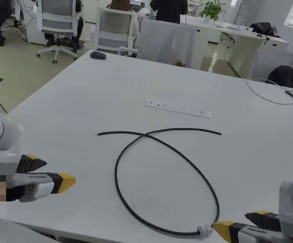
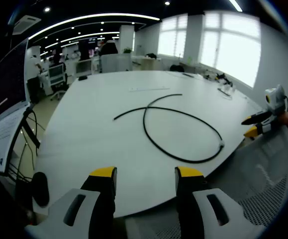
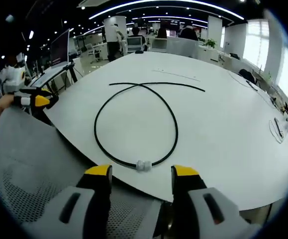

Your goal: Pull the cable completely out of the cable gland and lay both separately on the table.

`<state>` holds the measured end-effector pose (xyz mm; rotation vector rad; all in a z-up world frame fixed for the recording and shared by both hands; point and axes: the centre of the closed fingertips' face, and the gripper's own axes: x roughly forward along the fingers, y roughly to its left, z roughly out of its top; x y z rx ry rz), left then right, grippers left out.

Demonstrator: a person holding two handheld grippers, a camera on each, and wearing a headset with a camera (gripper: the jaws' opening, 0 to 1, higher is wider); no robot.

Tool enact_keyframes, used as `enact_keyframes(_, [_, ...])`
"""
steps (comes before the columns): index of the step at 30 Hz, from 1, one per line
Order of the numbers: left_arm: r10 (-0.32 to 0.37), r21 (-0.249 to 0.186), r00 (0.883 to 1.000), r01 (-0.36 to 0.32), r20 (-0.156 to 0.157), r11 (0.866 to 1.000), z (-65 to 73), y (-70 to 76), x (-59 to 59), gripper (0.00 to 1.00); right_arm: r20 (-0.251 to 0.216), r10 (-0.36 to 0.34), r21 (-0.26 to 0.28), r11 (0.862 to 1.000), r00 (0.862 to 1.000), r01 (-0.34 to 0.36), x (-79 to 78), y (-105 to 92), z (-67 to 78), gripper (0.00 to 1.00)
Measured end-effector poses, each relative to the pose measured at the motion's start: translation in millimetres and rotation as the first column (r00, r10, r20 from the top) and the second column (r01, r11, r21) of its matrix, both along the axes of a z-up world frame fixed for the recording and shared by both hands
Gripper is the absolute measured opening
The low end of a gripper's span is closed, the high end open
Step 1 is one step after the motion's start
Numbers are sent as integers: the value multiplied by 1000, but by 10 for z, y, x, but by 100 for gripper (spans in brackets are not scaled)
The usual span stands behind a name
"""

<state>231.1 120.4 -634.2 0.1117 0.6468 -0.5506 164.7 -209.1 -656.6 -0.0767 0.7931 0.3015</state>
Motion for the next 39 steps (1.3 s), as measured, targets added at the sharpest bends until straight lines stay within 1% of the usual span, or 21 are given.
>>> enact_keyframes(8, [-4,3,1000,4,4,1000,4,-2,2,44,-11,9,-1,1000,1000,-9,-11,13,-19,49])
enact_keyframes(21, [-6,2,1000,6,7,1000,6,-7,10,44,-11,9,1,1000,1000,-9,-4,13,-19,48])
enact_keyframes(26, [-10,2,1000,10,14,1000,18,-19,6,43,-8,1,3,1000,1000,-1,-4,-5,-15,48])
enact_keyframes(32, [-16,-1,1000,16,13,1000,19,-32,0,43,-5,-6,4,1000,1000,6,-2,-12,-11,48])
enact_keyframes(39, [-18,1,1000,18,8,1000,10,-29,-8,44,-13,-13,-2,1000,1000,13,-12,-29,-23,48])
